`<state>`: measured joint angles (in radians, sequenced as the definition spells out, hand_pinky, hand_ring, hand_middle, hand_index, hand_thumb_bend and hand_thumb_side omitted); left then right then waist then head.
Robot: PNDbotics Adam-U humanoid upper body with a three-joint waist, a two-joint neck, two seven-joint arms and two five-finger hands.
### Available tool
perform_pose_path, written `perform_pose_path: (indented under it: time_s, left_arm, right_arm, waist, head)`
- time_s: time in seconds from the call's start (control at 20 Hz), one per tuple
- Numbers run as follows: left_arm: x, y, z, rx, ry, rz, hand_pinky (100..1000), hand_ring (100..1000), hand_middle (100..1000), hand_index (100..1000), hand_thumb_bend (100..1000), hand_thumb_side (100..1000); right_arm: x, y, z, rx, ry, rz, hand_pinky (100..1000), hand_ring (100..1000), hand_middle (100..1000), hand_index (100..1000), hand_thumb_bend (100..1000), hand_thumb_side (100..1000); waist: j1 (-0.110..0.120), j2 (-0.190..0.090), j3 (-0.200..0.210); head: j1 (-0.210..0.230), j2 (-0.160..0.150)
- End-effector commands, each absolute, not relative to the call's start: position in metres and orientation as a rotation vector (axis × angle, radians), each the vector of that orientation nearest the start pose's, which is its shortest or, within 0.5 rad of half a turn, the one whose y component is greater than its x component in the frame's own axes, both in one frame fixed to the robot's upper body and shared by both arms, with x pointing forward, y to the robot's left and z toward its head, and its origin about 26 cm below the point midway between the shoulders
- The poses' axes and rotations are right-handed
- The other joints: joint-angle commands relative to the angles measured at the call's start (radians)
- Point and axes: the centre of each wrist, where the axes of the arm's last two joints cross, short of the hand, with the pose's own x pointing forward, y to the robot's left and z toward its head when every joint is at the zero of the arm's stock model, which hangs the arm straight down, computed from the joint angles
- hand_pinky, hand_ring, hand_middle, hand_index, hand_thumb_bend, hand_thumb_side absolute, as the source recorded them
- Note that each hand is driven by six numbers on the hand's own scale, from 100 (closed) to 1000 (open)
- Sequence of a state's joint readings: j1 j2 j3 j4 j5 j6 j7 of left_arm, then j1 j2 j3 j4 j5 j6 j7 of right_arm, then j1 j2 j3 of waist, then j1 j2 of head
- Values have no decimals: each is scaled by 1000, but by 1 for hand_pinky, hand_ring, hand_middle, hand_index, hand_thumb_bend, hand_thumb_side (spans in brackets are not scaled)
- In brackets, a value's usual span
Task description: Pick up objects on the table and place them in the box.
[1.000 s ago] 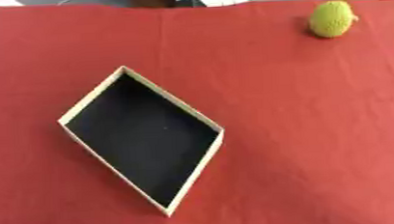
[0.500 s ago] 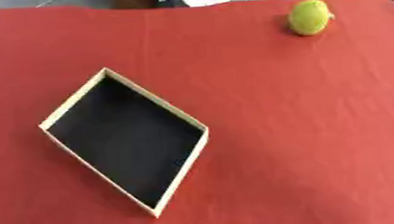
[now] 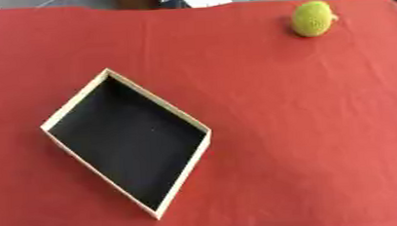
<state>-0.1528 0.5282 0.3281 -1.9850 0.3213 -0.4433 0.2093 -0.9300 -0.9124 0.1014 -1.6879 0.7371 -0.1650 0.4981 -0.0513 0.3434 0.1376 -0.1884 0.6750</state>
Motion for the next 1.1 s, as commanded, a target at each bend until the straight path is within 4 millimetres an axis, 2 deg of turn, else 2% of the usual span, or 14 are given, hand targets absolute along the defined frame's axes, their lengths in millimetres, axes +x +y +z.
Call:
perform_pose_path:
  time_s: [0.05, 0.3, 0.7, 1.1]
  left_arm:
    - [265, 378, 227, -466, 3527, -24, 587, 614, 656, 720, 147, 688]
    - [265, 378, 225, -464, 3533, -21, 586, 613, 655, 719, 145, 687]
    - [266, 377, 225, -462, 3543, -19, 586, 613, 654, 718, 144, 687]
    - [266, 377, 224, -462, 3551, -22, 584, 611, 653, 716, 144, 687]
  right_arm:
    - [350, -310, 413, 1873, 2037, -2179, 1000, 997, 955, 978, 304, 100]
    - [376, -310, 410, 1823, 1951, -2407, 1000, 1000, 965, 978, 398, 100]
    - [394, -307, 405, 1782, 1848, -2569, 1000, 1000, 966, 984, 343, 100]
    - [398, -315, 398, 1794, 1814, -2645, 1000, 999, 963, 986, 316, 100]
  waist:
    - [5, -26, 3]
    - [7, -27, 8]
    - [4, -30, 10]
    - [3, -29, 8]
  head:
    - [4, -7]
    - [3, -6]
    - [4, -9]
    - [9, -9]
